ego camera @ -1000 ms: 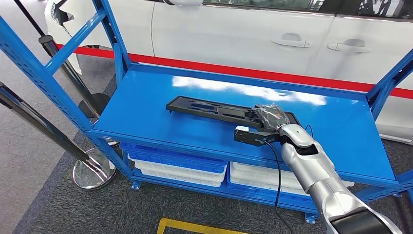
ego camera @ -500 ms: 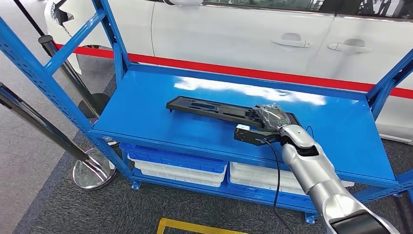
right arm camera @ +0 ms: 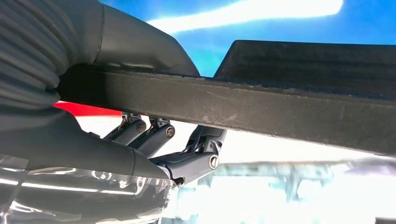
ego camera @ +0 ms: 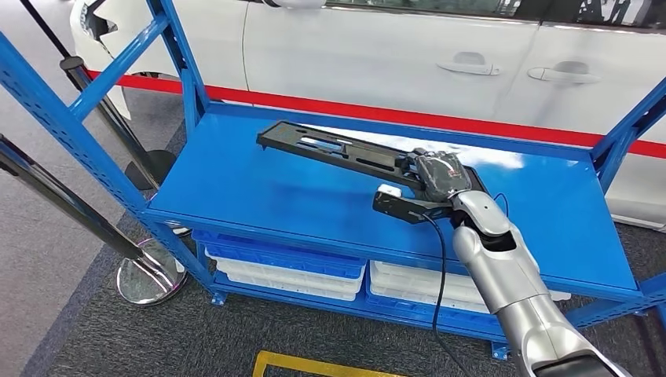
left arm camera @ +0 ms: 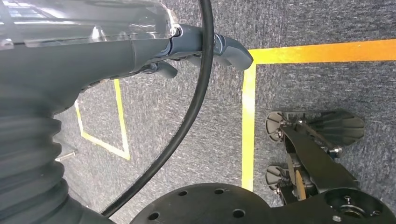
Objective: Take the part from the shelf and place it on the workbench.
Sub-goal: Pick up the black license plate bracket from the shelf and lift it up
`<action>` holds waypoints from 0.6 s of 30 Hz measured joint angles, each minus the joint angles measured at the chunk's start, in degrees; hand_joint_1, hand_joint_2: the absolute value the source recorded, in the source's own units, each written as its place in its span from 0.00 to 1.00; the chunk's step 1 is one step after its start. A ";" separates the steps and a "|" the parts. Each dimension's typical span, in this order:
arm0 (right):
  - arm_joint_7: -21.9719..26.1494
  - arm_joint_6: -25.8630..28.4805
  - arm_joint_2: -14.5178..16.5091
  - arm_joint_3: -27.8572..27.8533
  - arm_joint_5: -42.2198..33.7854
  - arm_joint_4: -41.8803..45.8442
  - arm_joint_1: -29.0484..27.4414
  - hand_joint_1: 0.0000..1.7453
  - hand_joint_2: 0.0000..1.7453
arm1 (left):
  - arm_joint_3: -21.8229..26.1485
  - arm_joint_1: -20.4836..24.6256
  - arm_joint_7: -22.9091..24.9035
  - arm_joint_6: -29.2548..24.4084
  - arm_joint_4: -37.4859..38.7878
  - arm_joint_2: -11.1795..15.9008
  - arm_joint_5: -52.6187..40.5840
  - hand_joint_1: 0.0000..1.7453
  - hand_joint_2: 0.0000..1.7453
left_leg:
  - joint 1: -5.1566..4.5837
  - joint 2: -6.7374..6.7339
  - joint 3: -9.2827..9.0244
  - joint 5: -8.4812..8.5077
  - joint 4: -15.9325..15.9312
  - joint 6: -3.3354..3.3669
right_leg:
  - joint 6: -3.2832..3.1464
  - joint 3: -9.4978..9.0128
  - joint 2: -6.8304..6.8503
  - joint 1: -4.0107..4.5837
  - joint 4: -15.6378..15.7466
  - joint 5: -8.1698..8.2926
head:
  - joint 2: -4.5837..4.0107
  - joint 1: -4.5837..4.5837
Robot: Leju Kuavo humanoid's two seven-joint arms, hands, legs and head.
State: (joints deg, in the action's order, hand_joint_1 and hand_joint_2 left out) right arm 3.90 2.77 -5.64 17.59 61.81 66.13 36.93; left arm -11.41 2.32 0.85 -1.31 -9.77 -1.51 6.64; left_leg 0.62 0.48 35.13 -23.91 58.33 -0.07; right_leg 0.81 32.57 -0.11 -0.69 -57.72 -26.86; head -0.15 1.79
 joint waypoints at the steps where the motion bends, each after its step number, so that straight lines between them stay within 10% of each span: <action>1: -0.35 -0.64 0.15 -0.22 0.16 2.15 -0.06 1.00 1.00 | 0.00 -0.01 -0.01 -0.05 0.00 0.00 -0.03 0.00 1.00 | 0.00 0.00 0.03 0.00 0.00 0.00 | 0.00 0.02 0.00 0.00 0.00 0.00 | 0.00 0.01; 18: -0.93 -1.90 0.60 -0.91 5.25 19.53 -1.12 1.00 1.00 | -0.12 0.07 -0.19 -0.85 0.00 -0.11 -1.18 0.00 1.00 | -0.10 -0.12 0.09 0.26 -0.10 1.48 | 1.13 0.13 -0.07 -0.55 -0.24 -0.33 | 0.00 0.00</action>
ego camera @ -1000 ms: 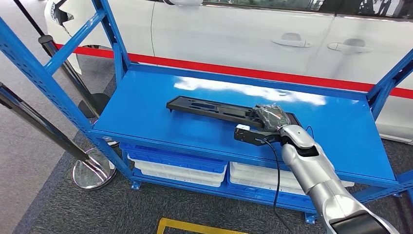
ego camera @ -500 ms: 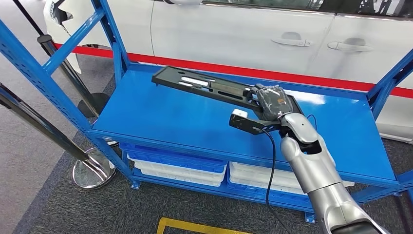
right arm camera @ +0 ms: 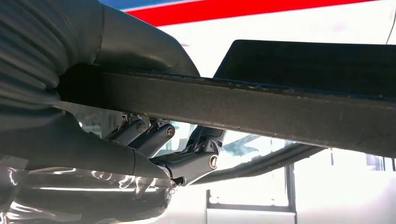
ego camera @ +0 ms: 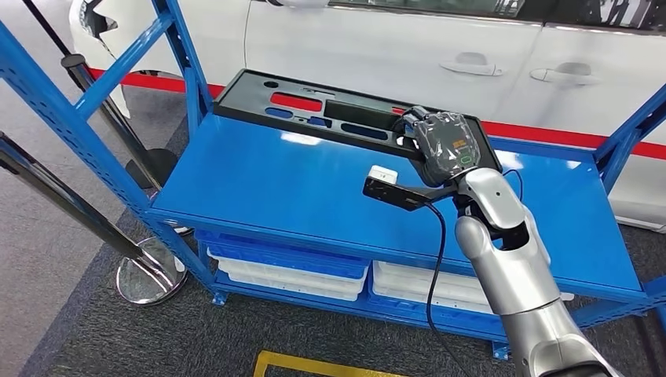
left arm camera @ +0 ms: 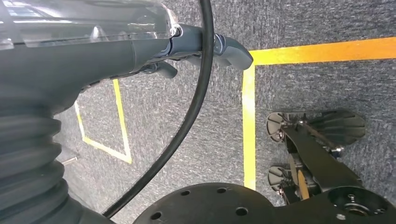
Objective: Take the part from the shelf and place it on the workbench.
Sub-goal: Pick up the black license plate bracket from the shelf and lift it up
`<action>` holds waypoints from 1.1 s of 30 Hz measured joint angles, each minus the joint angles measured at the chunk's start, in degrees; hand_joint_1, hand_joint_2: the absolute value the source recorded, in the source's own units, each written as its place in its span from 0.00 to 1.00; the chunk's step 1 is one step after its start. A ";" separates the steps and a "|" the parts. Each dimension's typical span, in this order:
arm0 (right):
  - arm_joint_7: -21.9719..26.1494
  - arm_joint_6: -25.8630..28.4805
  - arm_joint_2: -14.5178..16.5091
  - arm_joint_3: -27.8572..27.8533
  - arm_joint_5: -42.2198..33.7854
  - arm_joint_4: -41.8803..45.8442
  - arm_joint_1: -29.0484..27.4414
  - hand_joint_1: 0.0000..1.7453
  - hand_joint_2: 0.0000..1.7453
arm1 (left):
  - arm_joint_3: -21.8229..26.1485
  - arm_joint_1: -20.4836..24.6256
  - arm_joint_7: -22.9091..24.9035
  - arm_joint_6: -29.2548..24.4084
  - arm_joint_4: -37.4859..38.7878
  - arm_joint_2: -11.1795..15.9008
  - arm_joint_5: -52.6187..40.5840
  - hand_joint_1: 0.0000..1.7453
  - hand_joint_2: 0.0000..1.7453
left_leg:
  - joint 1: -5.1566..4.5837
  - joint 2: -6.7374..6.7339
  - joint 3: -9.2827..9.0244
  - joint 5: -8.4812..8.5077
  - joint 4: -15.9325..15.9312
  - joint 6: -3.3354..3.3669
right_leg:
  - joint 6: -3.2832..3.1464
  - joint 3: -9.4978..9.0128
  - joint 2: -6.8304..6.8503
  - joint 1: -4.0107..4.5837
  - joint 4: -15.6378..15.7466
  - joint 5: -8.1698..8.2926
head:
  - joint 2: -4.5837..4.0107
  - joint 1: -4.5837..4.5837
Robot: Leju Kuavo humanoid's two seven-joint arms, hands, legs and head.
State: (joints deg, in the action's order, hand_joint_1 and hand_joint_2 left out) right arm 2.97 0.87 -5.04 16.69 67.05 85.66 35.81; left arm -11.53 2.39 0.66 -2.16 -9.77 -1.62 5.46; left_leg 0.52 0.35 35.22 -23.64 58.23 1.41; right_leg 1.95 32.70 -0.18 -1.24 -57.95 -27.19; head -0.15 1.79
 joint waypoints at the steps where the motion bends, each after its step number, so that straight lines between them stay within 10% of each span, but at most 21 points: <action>1: 0.01 0.18 -0.13 0.03 0.31 0.19 -0.09 1.00 1.00 | -0.01 0.05 0.01 0.00 0.00 -0.05 0.00 0.00 1.00 | 0.16 -0.10 -0.17 0.33 -0.48 0.37 | 0.07 0.47 -0.04 0.02 -1.19 -1.08 | 0.00 0.01; 6: 0.14 0.52 -1.05 0.12 1.06 0.40 -1.13 1.00 1.00 | -0.03 0.09 0.02 -0.04 0.00 -0.21 0.00 0.00 1.00 | 0.27 -0.24 0.11 0.89 -0.95 0.83 | 0.53 6.10 -0.02 -0.27 -15.00 -8.08 | 0.00 0.01; 11: 0.13 0.66 -1.72 0.21 1.71 0.43 -1.43 1.00 1.00 | -0.03 0.08 0.02 -0.01 0.00 -0.40 0.05 0.00 1.00 | 0.38 -0.11 1.36 0.99 0.46 -0.36 | 0.68 -0.85 -0.04 -0.62 -2.24 -1.62 | 0.00 0.00; 15: -0.90 0.60 -1.06 1.37 3.50 0.49 -1.25 1.00 1.00 | 0.03 0.00 -0.03 0.61 0.01 0.04 0.85 0.00 1.00 | 0.34 0.09 2.16 1.58 0.76 -2.13 | -0.87 -0.51 -0.17 -0.26 -1.03 -0.82 | 0.00 0.02; 20: -3.64 0.42 3.88 5.25 6.39 -0.26 -0.17 1.00 1.00 | 0.86 -0.02 -0.62 2.41 0.02 2.07 2.56 0.00 1.00 | 0.68 -0.01 6.48 -8.31 13.89 -3.37 | -3.08 1.83 -0.12 0.11 -0.84 1.20 | 0.00 0.02; 22: -4.14 0.40 5.65 6.56 6.84 -1.00 0.20 1.00 1.00 | 1.30 0.06 -0.79 2.83 0.02 2.93 3.05 0.00 1.00 | 0.62 -0.01 6.10 -9.06 16.74 -3.30 | -3.22 2.85 0.06 0.56 -0.96 1.93 | 0.00 0.02; 27: -4.90 0.46 11.69 9.03 7.31 -5.62 4.67 1.00 1.00 | 2.57 0.25 -0.91 3.72 0.02 4.85 4.44 0.00 1.00 | -0.18 -0.01 -4.80 -5.10 1.26 -1.59 | -2.84 4.89 0.14 1.10 -1.36 3.76 | 0.00 0.02; 30: -5.32 0.48 14.87 10.12 7.45 -9.09 7.64 1.00 1.00 | 2.88 0.51 -0.86 4.01 0.02 5.58 4.15 0.00 1.00 | -0.43 -0.08 -4.92 -4.02 -0.38 -0.94 | -1.83 5.19 0.20 0.93 -1.05 4.79 | 0.00 0.01; 33: -5.37 0.45 16.70 10.83 7.50 -11.77 9.68 1.00 1.00 | 2.90 0.66 -1.14 3.82 0.02 5.79 3.88 0.00 1.00 | 0.09 -0.40 -3.67 -1.99 -1.27 0.08 | -0.99 7.17 0.20 0.88 -5.02 0.18 | 0.00 0.01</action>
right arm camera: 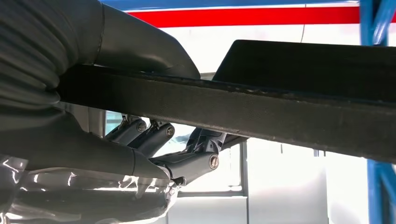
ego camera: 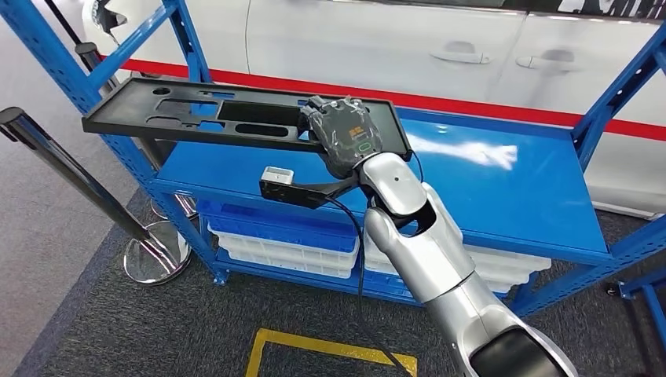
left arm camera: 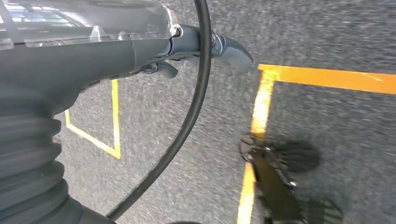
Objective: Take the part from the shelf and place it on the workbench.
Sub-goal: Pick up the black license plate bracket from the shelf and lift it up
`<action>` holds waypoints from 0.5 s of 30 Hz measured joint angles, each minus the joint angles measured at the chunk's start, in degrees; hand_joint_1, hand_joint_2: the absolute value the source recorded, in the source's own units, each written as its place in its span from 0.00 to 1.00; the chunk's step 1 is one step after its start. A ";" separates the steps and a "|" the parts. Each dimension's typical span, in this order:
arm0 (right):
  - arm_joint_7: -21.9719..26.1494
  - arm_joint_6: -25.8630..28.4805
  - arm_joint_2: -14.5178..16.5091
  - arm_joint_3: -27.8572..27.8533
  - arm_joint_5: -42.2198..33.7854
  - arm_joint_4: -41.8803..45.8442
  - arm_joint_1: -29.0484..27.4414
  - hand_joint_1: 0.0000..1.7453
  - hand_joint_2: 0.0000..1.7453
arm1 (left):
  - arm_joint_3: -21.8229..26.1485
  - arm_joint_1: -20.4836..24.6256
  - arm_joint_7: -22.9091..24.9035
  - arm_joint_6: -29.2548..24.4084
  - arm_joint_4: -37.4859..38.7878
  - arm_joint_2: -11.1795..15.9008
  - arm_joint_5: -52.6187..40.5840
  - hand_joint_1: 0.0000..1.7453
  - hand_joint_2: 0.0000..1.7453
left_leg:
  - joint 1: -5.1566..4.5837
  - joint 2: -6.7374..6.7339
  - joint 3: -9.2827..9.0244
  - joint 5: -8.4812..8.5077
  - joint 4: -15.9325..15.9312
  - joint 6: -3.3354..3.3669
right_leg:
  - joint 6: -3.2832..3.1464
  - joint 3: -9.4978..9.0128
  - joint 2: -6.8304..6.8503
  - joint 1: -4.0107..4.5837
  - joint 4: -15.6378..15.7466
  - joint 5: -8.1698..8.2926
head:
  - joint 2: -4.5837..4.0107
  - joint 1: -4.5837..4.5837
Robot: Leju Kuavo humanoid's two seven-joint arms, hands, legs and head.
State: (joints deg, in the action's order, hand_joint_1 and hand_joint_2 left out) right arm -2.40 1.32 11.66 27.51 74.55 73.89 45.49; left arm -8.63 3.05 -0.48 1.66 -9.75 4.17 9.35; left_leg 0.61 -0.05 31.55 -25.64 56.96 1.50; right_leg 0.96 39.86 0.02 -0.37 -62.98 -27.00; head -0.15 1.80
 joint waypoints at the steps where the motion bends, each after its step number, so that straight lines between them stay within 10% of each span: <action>1: -0.01 -0.01 0.40 0.20 0.02 -0.72 0.55 1.00 1.00 | 0.00 0.01 -0.19 -0.11 0.00 0.01 -0.14 0.00 1.00 | -0.03 -0.03 0.73 0.55 0.02 0.20 | 0.15 1.22 -0.01 -0.05 -3.40 -2.76 | 0.00 0.00; 3: -0.01 -0.04 0.90 0.48 0.04 -1.85 1.12 1.00 1.00 | 0.00 -0.02 -0.57 -0.41 0.00 0.01 -0.44 0.00 1.00 | -0.04 -0.06 2.29 1.62 0.18 0.28 | 0.33 2.91 -0.02 -0.11 -10.30 -6.08 | 0.00 -0.01; 5: -0.01 -0.05 1.20 0.67 0.07 -2.63 1.27 1.00 1.00 | 0.00 -0.02 -0.82 -0.60 0.00 0.01 -0.61 0.00 1.00 | -0.04 -0.04 3.84 2.62 0.48 0.17 | 0.31 1.43 -0.01 -0.12 -11.42 -4.72 | 0.00 -0.01; 7: -0.01 -0.03 1.58 0.81 0.09 -3.16 1.56 1.00 1.00 | 0.00 -0.05 -0.91 -0.66 0.00 0.00 -0.65 0.00 1.00 | -0.06 -0.01 5.23 3.37 1.04 -0.16 | -0.12 -3.92 -0.01 0.00 -5.05 -2.20 | 0.00 0.00; 10: 0.07 0.10 2.17 0.95 -0.11 -3.44 2.13 1.00 1.00 | 0.00 -0.07 -0.90 -0.63 0.00 -0.02 -0.69 0.00 1.00 | -0.15 -0.08 6.36 4.36 1.64 -1.00 | -1.06 -9.91 -0.02 0.49 4.12 -2.68 | 0.00 0.02; 13: 0.95 -0.29 0.48 0.90 -2.39 -1.76 1.22 1.00 1.00 | 0.00 -0.27 -0.92 -1.14 0.00 -0.17 -0.98 0.00 1.00 | 0.05 -0.04 6.76 4.91 1.55 -1.99 | -2.21 -9.59 0.18 0.40 5.32 -1.56 | 0.00 0.01; 15: 2.35 -0.79 -2.91 0.61 -5.50 1.01 -0.33 1.00 1.00 | -0.01 -0.46 -1.15 -1.68 0.00 -0.42 -1.21 0.00 1.00 | 0.14 0.07 7.75 1.54 4.10 -2.35 | -3.01 -8.70 0.58 0.08 5.80 -0.16 | 0.00 0.01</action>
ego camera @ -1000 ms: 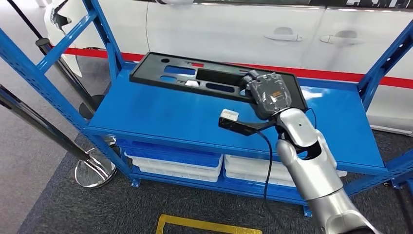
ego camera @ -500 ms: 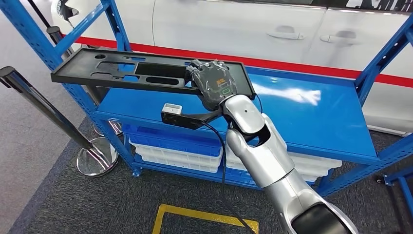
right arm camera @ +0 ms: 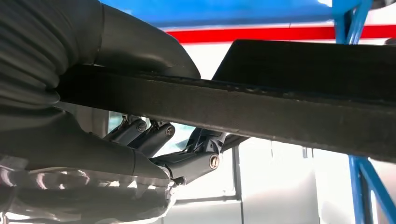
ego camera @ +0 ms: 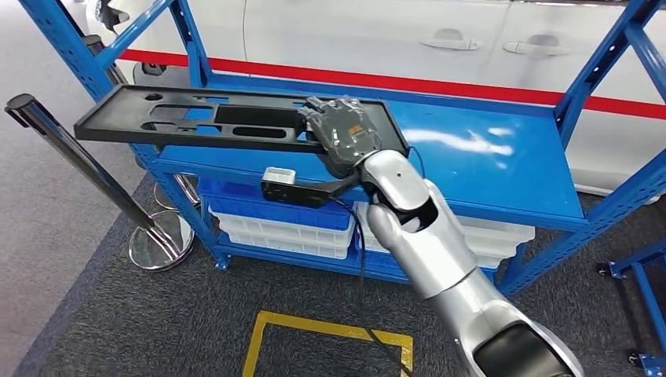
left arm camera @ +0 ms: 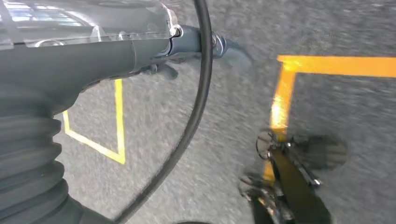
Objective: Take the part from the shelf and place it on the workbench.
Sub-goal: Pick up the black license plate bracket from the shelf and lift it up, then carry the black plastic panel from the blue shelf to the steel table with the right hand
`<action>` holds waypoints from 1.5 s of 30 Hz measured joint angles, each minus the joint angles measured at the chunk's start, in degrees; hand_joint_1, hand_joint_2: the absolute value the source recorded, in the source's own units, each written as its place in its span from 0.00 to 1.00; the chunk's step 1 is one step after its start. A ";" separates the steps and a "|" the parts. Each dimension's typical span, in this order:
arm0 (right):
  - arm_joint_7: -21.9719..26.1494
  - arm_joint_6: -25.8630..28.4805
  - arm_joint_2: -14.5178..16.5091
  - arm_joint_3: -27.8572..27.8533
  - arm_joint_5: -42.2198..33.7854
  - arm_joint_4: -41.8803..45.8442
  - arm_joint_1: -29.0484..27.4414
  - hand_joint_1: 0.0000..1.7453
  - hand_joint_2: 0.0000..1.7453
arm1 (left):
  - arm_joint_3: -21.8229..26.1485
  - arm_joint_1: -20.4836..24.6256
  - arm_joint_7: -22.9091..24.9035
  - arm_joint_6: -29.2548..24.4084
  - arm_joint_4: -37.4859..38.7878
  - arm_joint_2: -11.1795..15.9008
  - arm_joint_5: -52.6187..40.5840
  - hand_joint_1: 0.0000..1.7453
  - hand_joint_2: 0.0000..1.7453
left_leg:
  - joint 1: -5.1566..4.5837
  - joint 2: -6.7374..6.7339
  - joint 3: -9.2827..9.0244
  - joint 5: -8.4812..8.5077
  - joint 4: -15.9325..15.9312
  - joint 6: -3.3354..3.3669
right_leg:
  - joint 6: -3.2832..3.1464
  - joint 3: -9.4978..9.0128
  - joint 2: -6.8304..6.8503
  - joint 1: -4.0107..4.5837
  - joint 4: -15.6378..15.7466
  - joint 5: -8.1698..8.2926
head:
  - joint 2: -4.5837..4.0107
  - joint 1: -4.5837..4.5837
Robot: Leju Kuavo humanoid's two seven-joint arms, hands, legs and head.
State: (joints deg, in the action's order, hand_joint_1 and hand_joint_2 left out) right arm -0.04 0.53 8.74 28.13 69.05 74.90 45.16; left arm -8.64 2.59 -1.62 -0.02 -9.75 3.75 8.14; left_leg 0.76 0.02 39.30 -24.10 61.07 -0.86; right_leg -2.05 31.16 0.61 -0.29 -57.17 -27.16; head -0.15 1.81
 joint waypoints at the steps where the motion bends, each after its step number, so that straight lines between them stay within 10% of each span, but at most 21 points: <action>1: 0.82 -0.14 -1.95 -0.31 -1.57 1.34 -0.87 1.00 1.00 | 0.00 -0.08 -0.11 -0.21 0.00 -0.10 -0.12 0.00 1.00 | 0.12 0.00 0.73 -2.90 2.93 -0.16 | -0.17 0.70 0.17 -0.01 0.03 0.63 | 0.00 0.00; 3: 2.22 -0.16 -5.67 -1.28 -3.82 3.45 -2.57 1.00 1.00 | 0.01 -0.31 -0.16 -0.46 0.00 -0.16 -0.26 0.00 1.00 | 0.39 -0.02 2.15 -7.77 10.38 -0.62 | -0.19 2.33 0.33 -0.03 -0.10 1.85 | 0.00 0.00; 5: 3.05 -0.12 -8.49 -2.05 -4.71 5.03 -4.05 1.00 1.00 | 0.01 -0.47 -0.15 -0.58 0.00 -0.13 -0.04 0.00 1.00 | 0.71 -0.03 1.62 -8.07 14.56 -1.09 | 0.07 4.34 0.28 -0.11 -0.49 3.12 | 0.00 0.00; 8: 3.46 -0.13 -10.55 -2.27 -4.84 6.90 -5.07 1.00 1.00 | 0.08 -0.15 -0.09 -0.67 0.00 -0.05 0.59 0.00 1.00 | 0.99 0.01 -5.28 -4.32 7.17 -1.43 | 0.96 7.12 0.01 -0.41 -1.70 4.48 | 0.00 0.01; 12: 3.32 -0.37 -11.79 -2.38 -4.73 8.32 -4.97 1.00 1.00 | 0.40 0.08 0.18 -0.97 0.00 0.08 1.28 0.00 1.00 | 0.27 0.48 -10.35 -6.13 -2.18 0.00 | 2.65 8.33 -0.08 -0.48 -2.08 6.38 | 0.00 -0.01; 15: 3.22 -0.56 -12.28 -2.38 -4.71 8.45 -4.75 1.00 1.00 | 0.79 0.09 0.49 -1.09 0.00 0.09 1.67 0.00 1.00 | 0.34 0.22 -8.99 -4.17 -2.49 1.60 | 3.61 9.33 -0.38 -0.70 -3.05 5.13 | 0.00 -0.01; 19: 2.99 -0.72 -12.67 -2.38 -4.71 8.44 -4.32 1.00 1.00 | 1.39 0.15 0.72 -1.09 0.00 0.08 1.86 0.00 1.00 | 0.02 -0.04 -5.66 -1.25 -2.49 2.74 | 3.86 12.16 -0.55 -0.70 -15.36 -5.25 | 0.00 -0.01; 21: 2.97 -0.86 -12.73 -2.37 -4.71 8.44 -4.34 1.00 1.00 | 1.43 0.15 0.77 -1.09 0.00 0.07 1.90 0.00 1.00 | -0.26 -0.04 -3.80 0.06 -2.37 2.80 | 3.59 11.11 -0.55 -0.56 -18.26 -4.79 | 0.00 -0.02; 23: 2.92 -1.07 -12.73 -2.35 -4.71 8.49 -4.26 1.00 1.00 | 1.49 0.15 0.85 -1.10 0.00 0.05 1.97 0.00 1.00 | -0.51 0.01 -2.32 1.25 -2.27 2.72 | 2.82 6.56 -0.56 -0.22 -14.04 -1.90 | 0.00 -0.01; 26: 2.48 -1.53 -12.59 -2.30 -4.67 9.03 -3.55 1.00 1.00 | 1.59 0.14 0.92 -1.13 0.00 -0.15 2.10 0.00 1.00 | -0.75 0.06 -1.17 2.87 -2.32 2.11 | 1.43 -1.67 -0.55 0.62 -2.63 -2.48 | 0.00 0.00; 29: 1.93 -2.05 -12.40 -2.26 -4.73 9.22 -2.69 1.00 1.00 | 1.76 0.10 0.96 -1.20 0.00 -0.16 2.11 0.00 1.00 | -0.67 0.11 -0.71 4.09 -2.77 1.16 | 0.91 -2.04 -0.37 0.66 -0.04 -1.77 | 0.00 0.00; 35: 1.58 -2.64 -12.13 -2.22 -4.88 9.21 -2.19 1.00 1.00 | 1.78 0.18 1.03 -1.20 0.00 -0.08 1.96 0.00 1.00 | -0.02 0.23 3.13 -7.56 12.98 -0.45 | -0.24 2.57 0.10 0.11 0.20 2.49 | 0.00 0.00; 37: 1.42 -2.69 -12.12 -2.22 -4.90 9.21 -2.19 1.00 1.00 | 1.78 0.25 1.03 -1.19 0.00 -0.08 1.86 0.00 1.00 | 0.11 0.22 1.30 -5.16 14.01 -0.67 | 0.02 4.73 0.11 0.09 -0.36 3.76 | 0.00 0.01; 39: 1.30 -2.74 -12.10 -2.23 -4.92 9.21 -2.12 1.00 1.00 | 1.78 0.36 1.04 -1.18 0.00 -0.08 1.72 0.00 1.00 | 0.17 0.22 -4.00 -3.12 8.06 -0.64 | 0.45 6.72 0.10 0.12 -1.10 4.85 | 0.00 0.01; 41: 1.21 -2.86 -12.08 -2.24 -4.93 9.19 -1.81 1.00 1.00 | 1.78 0.52 1.07 -1.17 0.00 -0.04 1.53 0.00 1.00 | -0.05 0.36 -9.16 -4.64 0.21 -0.14 | 1.06 7.86 0.14 0.22 -1.64 5.82 | 0.00 0.00; 45: 1.07 -3.26 -12.00 -2.25 -5.18 8.81 -0.89 1.00 1.00 | 1.78 0.61 1.08 -1.16 0.00 -0.03 1.19 0.00 1.00 | -0.29 0.25 -9.51 -4.39 -2.93 1.57 | 2.40 8.66 0.02 0.10 -1.41 7.09 | 0.00 -0.01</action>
State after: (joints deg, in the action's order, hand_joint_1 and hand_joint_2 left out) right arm 1.02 -2.73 -3.26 25.88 63.87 83.71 44.28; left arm -6.86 3.20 -0.55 -1.18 -9.75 3.73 9.32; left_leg 0.46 0.27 29.79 -28.49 58.14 0.72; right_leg 0.35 39.82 0.63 -0.19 -58.58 -20.07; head -0.15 1.80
